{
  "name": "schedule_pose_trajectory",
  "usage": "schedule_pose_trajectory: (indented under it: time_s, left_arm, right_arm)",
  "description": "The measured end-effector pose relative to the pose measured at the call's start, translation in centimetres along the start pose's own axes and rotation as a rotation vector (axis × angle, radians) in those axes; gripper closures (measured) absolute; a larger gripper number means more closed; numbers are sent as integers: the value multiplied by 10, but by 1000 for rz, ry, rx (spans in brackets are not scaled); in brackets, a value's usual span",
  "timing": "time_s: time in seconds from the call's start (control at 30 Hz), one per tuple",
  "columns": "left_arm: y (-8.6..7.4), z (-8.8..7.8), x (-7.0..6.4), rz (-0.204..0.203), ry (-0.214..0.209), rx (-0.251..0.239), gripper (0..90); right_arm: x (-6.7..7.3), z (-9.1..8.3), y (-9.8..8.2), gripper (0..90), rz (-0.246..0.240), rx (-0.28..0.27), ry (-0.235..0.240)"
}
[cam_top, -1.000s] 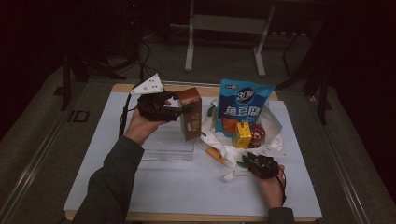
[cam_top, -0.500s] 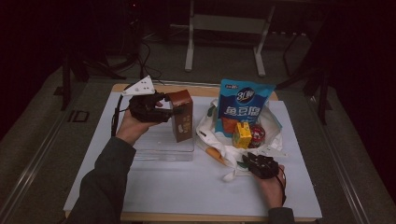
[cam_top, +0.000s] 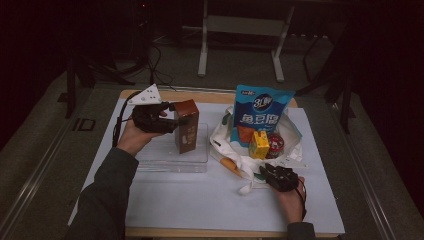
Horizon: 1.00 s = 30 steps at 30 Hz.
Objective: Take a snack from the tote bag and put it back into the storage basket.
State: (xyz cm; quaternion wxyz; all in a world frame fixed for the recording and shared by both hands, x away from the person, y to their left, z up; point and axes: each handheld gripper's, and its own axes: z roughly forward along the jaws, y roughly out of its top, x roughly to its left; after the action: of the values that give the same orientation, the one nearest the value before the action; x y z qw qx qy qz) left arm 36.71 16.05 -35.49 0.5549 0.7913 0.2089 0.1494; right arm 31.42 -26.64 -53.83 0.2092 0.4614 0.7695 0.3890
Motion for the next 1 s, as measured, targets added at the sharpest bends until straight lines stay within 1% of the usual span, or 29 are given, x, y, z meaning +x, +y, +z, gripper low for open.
schedule_pose_trajectory:
  time_s: [0.23, 0.57, 0.83, 0.9, 0.93, 1.0]
  left_arm:
    - [-5, -6, 3, -3, 3, 10, 425]
    - [-13, -18, 7, 15, 12, 38, 425]
    - [-22, -27, 11, 17, 3, 52, 424]
    - [-24, -29, 11, 28, 0, 64, 425]
    - [-26, -31, 11, 48, -8, 68, 425]
    - [-26, -32, 11, 55, -11, 70, 425]
  right_arm:
    - [0, 0, 0, 699, 1, 0, 1]
    - [0, 0, 0, 700, 0, 1, 1]
    - [0, 0, 0, 699, 0, 1, 0]
    - [0, 0, 0, 699, 0, 1, 0]
    - [0, 0, 0, 699, 0, 1, 0]
    - [0, 0, 0, 699, 0, 1, 0]
